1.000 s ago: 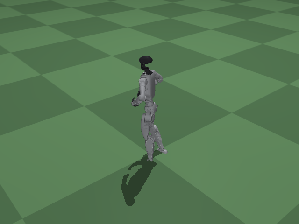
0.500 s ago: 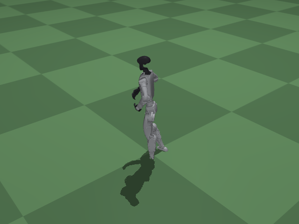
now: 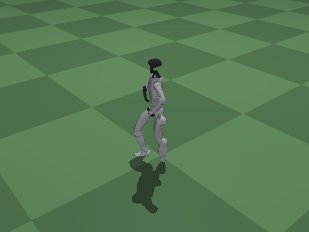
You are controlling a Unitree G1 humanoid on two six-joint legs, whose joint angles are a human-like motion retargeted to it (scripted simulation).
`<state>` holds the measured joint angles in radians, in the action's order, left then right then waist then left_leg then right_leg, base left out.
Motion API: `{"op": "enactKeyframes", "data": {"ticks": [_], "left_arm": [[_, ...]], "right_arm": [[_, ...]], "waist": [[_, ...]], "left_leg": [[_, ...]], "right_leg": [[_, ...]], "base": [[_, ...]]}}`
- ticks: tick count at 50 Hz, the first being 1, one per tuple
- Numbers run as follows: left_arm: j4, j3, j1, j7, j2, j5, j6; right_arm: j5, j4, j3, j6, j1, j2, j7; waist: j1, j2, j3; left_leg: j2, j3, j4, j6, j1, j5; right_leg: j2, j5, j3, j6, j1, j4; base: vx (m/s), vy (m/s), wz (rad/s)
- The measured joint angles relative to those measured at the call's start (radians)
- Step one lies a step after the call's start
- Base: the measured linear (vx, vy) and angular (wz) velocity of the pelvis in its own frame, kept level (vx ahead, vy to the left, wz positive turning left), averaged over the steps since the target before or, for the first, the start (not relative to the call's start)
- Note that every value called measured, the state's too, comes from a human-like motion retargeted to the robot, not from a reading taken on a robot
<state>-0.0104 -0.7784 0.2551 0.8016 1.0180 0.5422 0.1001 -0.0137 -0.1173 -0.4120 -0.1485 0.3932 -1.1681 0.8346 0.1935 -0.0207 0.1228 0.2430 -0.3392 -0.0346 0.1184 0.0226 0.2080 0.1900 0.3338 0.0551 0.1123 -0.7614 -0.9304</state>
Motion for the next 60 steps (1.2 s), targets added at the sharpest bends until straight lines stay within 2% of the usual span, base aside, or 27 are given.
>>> {"op": "enactKeyframes", "data": {"ticks": [3, 5, 8, 10, 13, 15, 17, 19, 20, 22, 25, 28, 31, 34, 37, 40, 42, 45, 48, 55, 60], "left_arm": [[0.111, 0.111, 0.093, 0.012, -0.05, -0.07, 0.009], [0.253, 0.205, 0.151, 0.031, -0.123, -0.173, 0.034], [0.41, 0.27, 0.2, 0.012, -0.195, -0.254, 0.009], [0.64, 0.321, 0.18, -0.024, -0.31, -0.378, 0.047], [0.808, 0.363, 0.183, -0.092, -0.411, -0.426, 0.014], [0.932, 0.393, 0.161, -0.159, -0.497, -0.442, -0.001], [1.025, 0.429, 0.131, -0.223, -0.576, -0.415, -0.009], [1.056, 0.465, 0.1, -0.267, -0.628, -0.354, -0.009], [1.053, 0.486, 0.082, -0.284, -0.641, -0.313, -0.006], [0.953, 0.502, 0.083, -0.28, -0.638, -0.247, 0.001], [0.642, 0.515, 0.127, -0.261, -0.575, -0.136, -0.007], [0.322, 0.512, 0.154, -0.235, -0.516, -0.032, 0.005], [0.025, 0.511, 0.189, -0.215, -0.445, 0.088, -0.028], [-0.108, 0.486, 0.191, -0.218, -0.399, 0.136, -0.043], [-0.153, 0.441, 0.174, -0.211, -0.353, 0.145, -0.058], [-0.165, 0.383, 0.154, -0.192, -0.308, 0.152, -0.08], [-0.161, 0.348, 0.132, -0.179, -0.284, 0.154, -0.1], [-0.131, 0.305, 0.104, -0.15, -0.254, 0.141, -0.133], [-0.063, 0.287, 0.098, -0.12, -0.227, 0.085, -0.155], [0.271, 0.343, 0.195, -0.118, -0.24, -0.111, -0.162], [0.63, 0.406, 0.238, -0.12, -0.342, -0.273, -0.15]], "right_arm": [[0.097, -0.127, 0.06, 0.001, 0.017, 0.028, -0.007], [0.199, -0.237, 0.078, -0.021, -0.011, 0.075, -0.028], [0.263, -0.335, 0.112, -0.007, -0.02, 0.137, -0.065], [0.356, -0.487, 0.067, -0.028, -0.114, 0.231, -0.144], [0.383, -0.598, 0.064, -0.008, -0.143, 0.337, -0.21], [0.394, -0.698, 0.044, 0.005, -0.177, 0.433, -0.275], [0.382, -0.788, 0.012, 0.011, -0.221, 0.53, -0.343], [0.343, -0.843, -0.028, 0.004, -0.271, 0.614, -0.403], [0.315, -0.863, -0.058, -0.005, -0.306, 0.654, -0.434], [0.252, -0.795, -0.086, -0.023, -0.316, 0.672, -0.452], [0.106, -0.568, -0.122, -0.026, -0.303, 0.618, -0.453], [-0.028, -0.33, -0.144, -0.026, -0.285, 0.528, -0.458], [-0.138, -0.092, -0.127, 0.008, -0.244, 0.428, -0.453], [-0.15, 0.01, -0.112, 0.017, -0.222, 0.369, -0.442], [-0.093, 0.036, -0.117, 0.025, -0.237, 0.325, -0.441], [-0.013, 0.038, -0.136, 0.026, -0.274, 0.299, -0.46], [0.05, 0.037, -0.156, 0.025, -0.316, 0.285, -0.483], [0.125, 0.031, -0.199, 0.016, -0.39, 0.272, -0.511], [0.158, 0.02, -0.25, -0.006, -0.458, 0.251, -0.524], [0.158, -0.074, -0.308, -0.062, -0.494, 0.126, -0.533], [0.211, -0.288, -0.264, -0.065, -0.422, 0.065, -0.507]], "waist": [[-0.036, 0.015, 0.027], [-0.063, 0.053, 0.069], [-0.098, 0.043, 0.1], [-0.103, 0.055, 0.13], [-0.119, 0.04, 0.165], [-0.11, 0.023, 0.186], [-0.098, 0.001, 0.183], [-0.066, -0.021, 0.15], [-0.048, -0.028, 0.113], [-0.052, -0.019, 0.082], [-0.103, 0.067, 0.066], [-0.146, 0.081, 0.049], [-0.151, 0.077, 0.037], [-0.104, 0.083, 0.038], [-0.014, 0.11, 0.057], [0.068, 0.166, 0.066], [0.111, 0.2, 0.069], [0.14, 0.232, 0.063], [0.136, 0.233, 0.06], [0.099, 0.171, 0.075], [0.115, 0.117, 0.079]], "left_leg": [[-0.012, 0.005, -0.005, -0.02, -0.003, 0.024], [-0.058, 0.022, 0.005, -0.028, 0.032, 0.065], [-0.042, 0.023, -0.004, -0.071, 0.021, 0.093], [-0.073, 0.035, 0.007, -0.083, 0.031, 0.145], [-0.062, 0.063, -0.002, -0.125, -0.004, 0.181], [-0.047, 0.163, -0.003, -0.152, -0.061, 0.225], [-0.052, 0.234, 0.063, -0.15, -0.096, 0.242], [-0.116, 0.418, 0.288, -0.134, -0.098, 0.249], [-0.18, 0.525, 0.486, -0.129, -0.078, 0.279], [-0.285, 0.556, 0.785, -0.113, 0.016, 0.269], [-0.522, 0.551, 1.219, -0.08, 0.238, 0.245], [-0.616, 0.554, 1.407, -0.07, 0.407, 0.284], [-0.651, 0.565, 1.327, -0.055, 0.516, 0.367], [-0.603, 0.535, 1.012, -0.022, 0.529, 0.38], [-0.518, 0.475, 0.658, 0.016, 0.463, 0.288], [-0.517, 0.478, 0.617, 0.039, 0.443, 0.288], [-0.519, 0.551, 0.583, 0.035, 0.404, 0.315], [-0.513, 0.697, 0.529, 0.037, 0.333, 0.336], [-0.479, 0.824, 0.457, 0.047, 0.272, 0.313], [-0.338, 1.018, 0.263, 0.063, 0.165, 0.19], [-0.197, 1.121, 0.151, 0.004, 0.092, 0.233]], "right_leg": [[0.03, -0.047, 0.019, 0.022, -0.039, 0.145], [0.018, -0.12, 0.065, 0.034, -0.033, 0.321], [0.078, -0.166, 0.084, 0.056, -0.087, 0.328], [0.071, -0.215, 0.131, 0.057, -0.065, 0.415], [0.106, -0.174, 0.147, 0.036, -0.105, 0.333], [0.13, -0.119, 0.148, 0.017, -0.122, 0.253], [0.134, -0.053, 0.133, -0.006, -0.112, 0.172], [0.14, 0.012, 0.129, -0.025, -0.058, 0.117], [0.128, 0.043, 0.137, -0.036, -0.004, 0.104], [0.062, 0.071, 0.15, -0.066, 0.045, 0.102], [-0.136, 0.051, 0.211, -0.123, 0.125, 0.234], [-0.23, 0.068, 0.179, -0.134, 0.171, 0.283], [-0.282, 0.07, 0.105, -0.111, 0.243, 0.357], [-0.289, 0.076, 0.011, -0.077, 0.295, 0.394], [-0.281, 0.094, -0.085, -0.048, 0.297, 0.403], [-0.308, 0.132, -0.16, -0.033, 0.263, 0.352], [-0.293, 0.147, -0.154, -0.026, 0.244, 0.332], [-0.216, 0.153, -0.024, -0.036, 0.217, 0.296], [-0.125, 0.168, 0.129, -0.046, 0.198, 0.28], [0.052, 0.163, 0.368, -0.024, 0.161, 0.259], [0.229, 0.179, 0.523, -0.045, 0.083, 0.086]], "base": [[0.21, -0.08, -0.08], [0.26, -0.11, -0.33], [0.28, -0.14, -0.16], [0.38, -0.21, -0.29], [0.41, -0.2, -0.1], [0.5, -0.22, 0.06], [0.54, -0.24, -0.09], [0.55, -0.23, 0.03], [0.51, -0.25, -0.32], [0.46, -0.25, -0.83], [0.47, -0.2, -1.58], [0.54, -0.07, -1.8], [0.57, 0.06, -1.9], [0.55, 0.16, -1.97], [0.48, 0.22, -1.86], [0.35, 0.29, -1.88], [0.3, 0.31, -1.71], [0.25, 0.28, -1.69], [0.21, 0.24, -1.14], [0.17, 0.25, 0.1], [0.08, 0.37, 1.23]]}}
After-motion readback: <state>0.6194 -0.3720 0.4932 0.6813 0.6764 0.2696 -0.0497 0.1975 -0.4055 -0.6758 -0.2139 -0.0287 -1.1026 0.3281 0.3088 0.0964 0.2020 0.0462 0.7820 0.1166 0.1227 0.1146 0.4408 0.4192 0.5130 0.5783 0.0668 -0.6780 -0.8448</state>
